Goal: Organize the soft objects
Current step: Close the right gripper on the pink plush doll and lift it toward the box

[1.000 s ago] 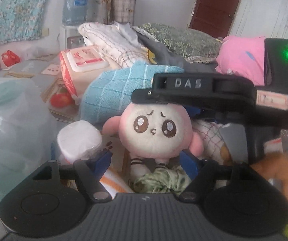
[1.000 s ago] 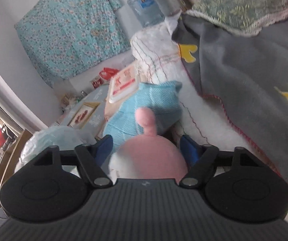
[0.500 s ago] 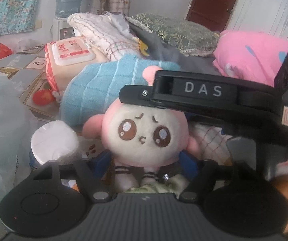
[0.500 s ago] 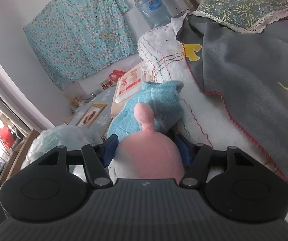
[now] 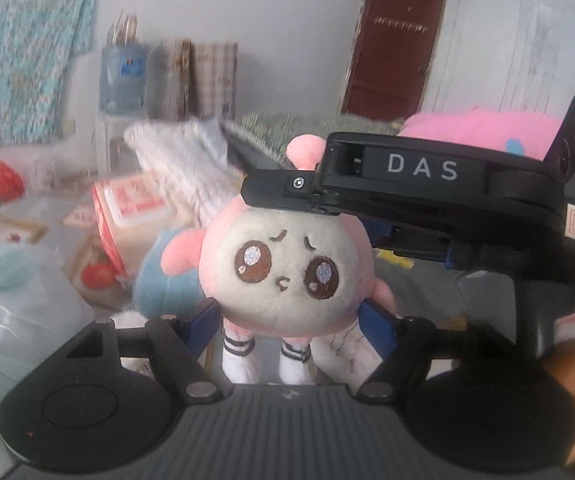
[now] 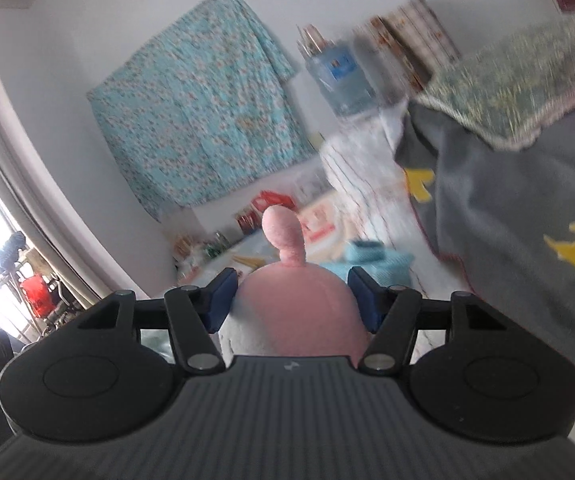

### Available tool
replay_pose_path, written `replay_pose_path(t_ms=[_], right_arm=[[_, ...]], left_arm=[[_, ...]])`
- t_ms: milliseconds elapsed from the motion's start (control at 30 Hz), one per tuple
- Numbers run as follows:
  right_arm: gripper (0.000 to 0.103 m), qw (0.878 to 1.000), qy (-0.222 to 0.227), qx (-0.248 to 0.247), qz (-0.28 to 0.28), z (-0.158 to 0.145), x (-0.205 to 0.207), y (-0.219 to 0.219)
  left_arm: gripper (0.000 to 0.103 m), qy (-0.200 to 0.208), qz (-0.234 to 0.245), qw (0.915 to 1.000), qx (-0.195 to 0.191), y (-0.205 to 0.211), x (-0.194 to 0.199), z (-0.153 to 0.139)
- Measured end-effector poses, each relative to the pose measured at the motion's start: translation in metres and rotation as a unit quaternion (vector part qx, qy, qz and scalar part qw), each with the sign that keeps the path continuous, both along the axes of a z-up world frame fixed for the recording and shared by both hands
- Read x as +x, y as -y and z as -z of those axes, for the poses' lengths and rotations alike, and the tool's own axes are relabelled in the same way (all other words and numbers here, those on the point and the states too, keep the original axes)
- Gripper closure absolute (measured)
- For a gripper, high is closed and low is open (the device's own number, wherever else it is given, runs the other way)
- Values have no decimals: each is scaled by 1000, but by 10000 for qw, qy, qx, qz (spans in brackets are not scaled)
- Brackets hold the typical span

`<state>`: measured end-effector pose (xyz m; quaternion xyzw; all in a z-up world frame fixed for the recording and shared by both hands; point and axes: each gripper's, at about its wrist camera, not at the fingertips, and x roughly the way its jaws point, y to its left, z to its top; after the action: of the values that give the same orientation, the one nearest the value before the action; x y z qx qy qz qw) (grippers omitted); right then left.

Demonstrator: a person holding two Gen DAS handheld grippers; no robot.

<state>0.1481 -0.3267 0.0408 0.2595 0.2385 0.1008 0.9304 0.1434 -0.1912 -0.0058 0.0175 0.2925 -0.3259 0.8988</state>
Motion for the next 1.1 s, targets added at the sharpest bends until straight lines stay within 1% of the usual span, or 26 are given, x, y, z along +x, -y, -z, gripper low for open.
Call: replay_pose_path(t_ms=[167, 333, 467, 533, 633, 700, 733, 800, 933, 1067, 1100], right_arm=[[43, 9992, 341, -66, -202, -34, -24, -18], [43, 9957, 638, 5, -668, -64, -40, -48], [43, 9891, 788, 82, -1239, -86, -44, -84], [43, 9847, 834, 37, -1529, -97, -44, -108], [43, 9754, 850, 6, -2033, -113, -37, -153], [43, 9661, 813, 25, -2450, -121, -28, -188], [43, 9619, 771, 56, -2621, -125, -23, -203], [43, 9491, 595, 155, -3090, -130, -8, -241], [44, 9210, -19, 344, -3881, -131, 24, -316], [44, 8942, -862, 344, -4380, -110, 54, -391], [44, 8894, -1037, 297, -4442, -104, 57, -407]], left_arm=[[26, 337, -80, 9991, -258, -25, -27, -25], [26, 603, -379, 9960, -542, -64, -52, -50], [26, 840, -834, 9908, -654, -102, -70, -65], [26, 879, -1084, 9876, -722, -122, -77, -71], [26, 908, -1598, 9802, -732, -157, -83, -82], [26, 888, -1942, 9744, -697, -181, -86, -90], [26, 870, -2115, 9711, -685, -194, -87, -93], [26, 807, -2490, 9632, -614, -223, -88, -99], [25, 496, -3146, 9470, -427, -278, -82, -102], [24, -119, -3575, 9328, -434, -330, -62, -89], [25, -299, -3653, 9292, -471, -342, -55, -83]])
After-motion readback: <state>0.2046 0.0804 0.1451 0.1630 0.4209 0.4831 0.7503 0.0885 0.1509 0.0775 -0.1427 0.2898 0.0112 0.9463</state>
